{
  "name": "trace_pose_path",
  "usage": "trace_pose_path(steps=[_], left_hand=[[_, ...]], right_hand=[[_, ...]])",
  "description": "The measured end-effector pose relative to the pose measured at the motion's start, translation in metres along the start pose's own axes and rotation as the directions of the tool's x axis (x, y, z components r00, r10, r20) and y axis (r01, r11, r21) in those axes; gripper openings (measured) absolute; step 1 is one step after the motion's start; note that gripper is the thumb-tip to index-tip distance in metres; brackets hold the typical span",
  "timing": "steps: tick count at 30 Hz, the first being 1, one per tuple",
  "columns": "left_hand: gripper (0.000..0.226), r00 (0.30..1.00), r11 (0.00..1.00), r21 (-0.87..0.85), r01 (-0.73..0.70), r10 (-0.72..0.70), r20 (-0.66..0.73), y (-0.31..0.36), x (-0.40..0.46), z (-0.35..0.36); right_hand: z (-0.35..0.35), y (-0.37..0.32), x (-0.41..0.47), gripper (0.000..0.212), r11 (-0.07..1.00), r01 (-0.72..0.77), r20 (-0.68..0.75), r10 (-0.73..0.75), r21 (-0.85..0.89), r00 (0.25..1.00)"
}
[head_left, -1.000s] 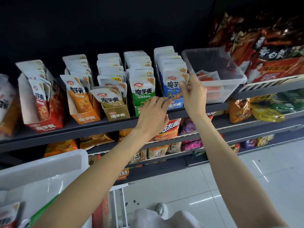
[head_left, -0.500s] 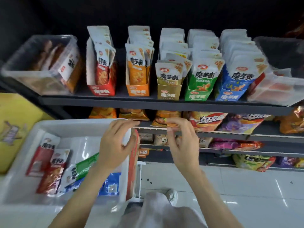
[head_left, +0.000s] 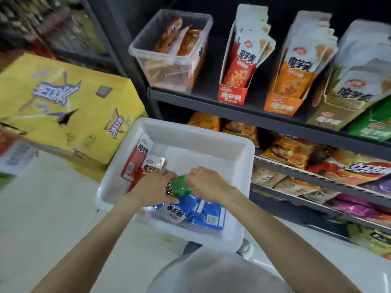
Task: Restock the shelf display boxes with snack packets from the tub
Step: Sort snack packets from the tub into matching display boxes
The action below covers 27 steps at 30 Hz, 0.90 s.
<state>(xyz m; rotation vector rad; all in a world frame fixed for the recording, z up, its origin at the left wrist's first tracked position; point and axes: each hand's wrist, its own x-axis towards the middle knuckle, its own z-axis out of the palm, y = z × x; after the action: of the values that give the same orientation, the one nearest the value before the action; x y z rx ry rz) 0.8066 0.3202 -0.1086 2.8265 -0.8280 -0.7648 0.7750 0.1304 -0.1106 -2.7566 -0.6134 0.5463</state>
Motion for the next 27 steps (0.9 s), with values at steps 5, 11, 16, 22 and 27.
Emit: trace_pose_path(steps=[5, 11, 16, 22, 27], left_hand=[[0.071, 0.990, 0.992, 0.090, -0.092, 0.081, 0.119, 0.005, -0.002, 0.011], [0.086, 0.986, 0.955, 0.257, -0.147, 0.121, 0.114, 0.023, 0.008, 0.020], [0.088, 0.990, 0.924, 0.365, -0.113, 0.075, 0.119, 0.033, 0.018, 0.022], [0.028, 0.986, 0.964, 0.236, -0.125, 0.147, -0.078, 0.020, 0.013, 0.010], [0.015, 0.696, 0.948, 0.204, -0.243, 0.317, -0.644, 0.009, 0.012, -0.005]], right_hand=[[0.022, -0.004, 0.012, 0.052, 0.989, 0.055, 0.112, -0.040, -0.140, 0.993], [0.020, 0.021, 0.018, 0.066, 0.967, -0.156, 0.092, 0.177, -0.203, 0.980], [0.025, 0.022, 0.012, 0.072, 0.961, -0.132, 0.097, 0.160, -0.244, 0.982], [0.032, 0.013, 0.003, 0.060, 0.987, -0.029, 0.001, 0.030, -0.158, 1.000], [0.014, 0.002, -0.006, 0.022, 0.999, -0.010, -0.386, 0.022, 0.032, 0.922]])
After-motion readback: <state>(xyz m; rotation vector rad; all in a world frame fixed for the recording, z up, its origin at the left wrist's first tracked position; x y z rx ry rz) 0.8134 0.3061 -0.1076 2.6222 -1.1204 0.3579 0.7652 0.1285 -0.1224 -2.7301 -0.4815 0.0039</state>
